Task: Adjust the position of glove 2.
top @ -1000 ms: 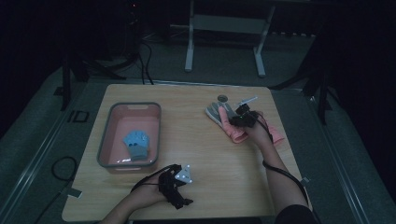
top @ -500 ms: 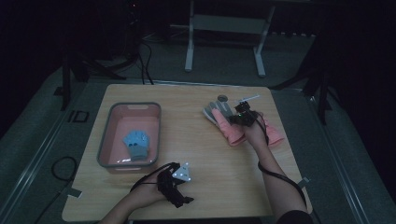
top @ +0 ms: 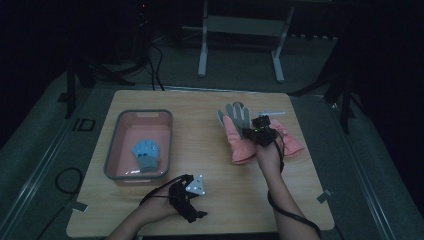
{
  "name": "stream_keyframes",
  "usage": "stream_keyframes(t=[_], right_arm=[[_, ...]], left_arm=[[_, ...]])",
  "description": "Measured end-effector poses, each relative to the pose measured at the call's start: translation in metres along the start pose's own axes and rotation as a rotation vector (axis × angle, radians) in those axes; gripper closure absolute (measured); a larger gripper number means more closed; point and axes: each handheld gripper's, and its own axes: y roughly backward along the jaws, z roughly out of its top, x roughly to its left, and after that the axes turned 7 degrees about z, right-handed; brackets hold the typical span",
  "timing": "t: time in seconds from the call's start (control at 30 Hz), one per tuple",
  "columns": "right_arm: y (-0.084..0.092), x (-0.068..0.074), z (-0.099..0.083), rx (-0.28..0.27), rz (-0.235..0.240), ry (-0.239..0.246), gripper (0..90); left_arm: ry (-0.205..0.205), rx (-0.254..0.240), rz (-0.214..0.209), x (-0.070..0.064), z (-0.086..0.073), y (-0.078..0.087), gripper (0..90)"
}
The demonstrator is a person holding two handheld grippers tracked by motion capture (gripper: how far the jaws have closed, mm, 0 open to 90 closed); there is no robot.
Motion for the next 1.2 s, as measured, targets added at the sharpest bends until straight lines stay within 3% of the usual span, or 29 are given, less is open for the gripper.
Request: stream_keyframes(t=[0.13, 0.2, 0.4, 0.57, 0.63, 0.7, 0.87, 0.9, 1.07, 1.2], right_arm=[[0.009, 0.014, -0.013, -0.022, 0.005, -0.034, 90.0], [0.012, 0.021, -0.023, -0.029, 0.041, -0.036, 90.0], [0.01, 0.033, -0.047, -0.05, 0.029, -0.07, 90.0], [0.007, 0.034, -0.06, -0.045, 0.003, -0.106, 90.0], [0.004, 0.036, -0.065, -0.044, -0.038, -0.102, 89.9], [-0.002, 0.035, -0.069, -0.031, -0.032, -0.115, 89.8], [-0.019, 0.034, -0.077, 0.005, -0.082, -0.108, 88.4], [-0.027, 0.031, -0.082, 0.034, -0.089, -0.11, 87.8], [-0.032, 0.028, -0.085, 0.046, -0.084, -0.121, 86.1], [-0.026, 0.029, -0.08, 0.042, -0.046, -0.107, 75.4]], left_arm=[[-0.01, -0.006, 0.003, -0.001, 0.001, 0.001, 10.8], [-0.007, -0.015, -0.001, -0.002, 0.001, 0.001, 10.9], [-0.021, -0.009, -0.004, -0.003, 0.001, -0.001, 10.8], [-0.016, -0.011, -0.009, -0.005, 0.001, -0.002, 10.9], [-0.02, -0.011, -0.016, -0.005, 0.001, -0.003, 10.9], [-0.015, -0.006, -0.022, -0.006, 0.001, -0.004, 10.8], [-0.03, 0.004, -0.024, -0.006, 0.0, -0.005, 10.8], [-0.029, 0.004, -0.025, -0.005, 0.0, -0.005, 10.8], [-0.024, 0.005, -0.027, -0.006, -0.001, -0.006, 10.8], [-0.031, 0.006, -0.03, -0.008, -0.001, -0.006, 10.8]])
